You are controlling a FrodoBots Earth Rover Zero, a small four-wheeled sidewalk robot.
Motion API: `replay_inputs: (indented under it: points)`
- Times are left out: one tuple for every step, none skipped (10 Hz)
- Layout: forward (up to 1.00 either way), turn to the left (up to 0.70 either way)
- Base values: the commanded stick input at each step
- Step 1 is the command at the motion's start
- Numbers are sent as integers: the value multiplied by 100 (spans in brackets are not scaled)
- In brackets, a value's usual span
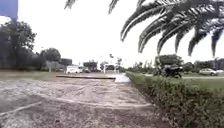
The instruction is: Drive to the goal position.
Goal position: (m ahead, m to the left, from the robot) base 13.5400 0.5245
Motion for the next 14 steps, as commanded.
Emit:
replay_inputs:
  points:
    - [50,0]
    - [50,-3]
    - [50,-23]
    - [50,-50]
    - [50,-50]
    - [50,0]
    - [50,0]
    - [50,0]
    - [50,0]
    - [50,0]
    - [50,0]
    - [50,0]
    - [50,0]
    - [50,0]
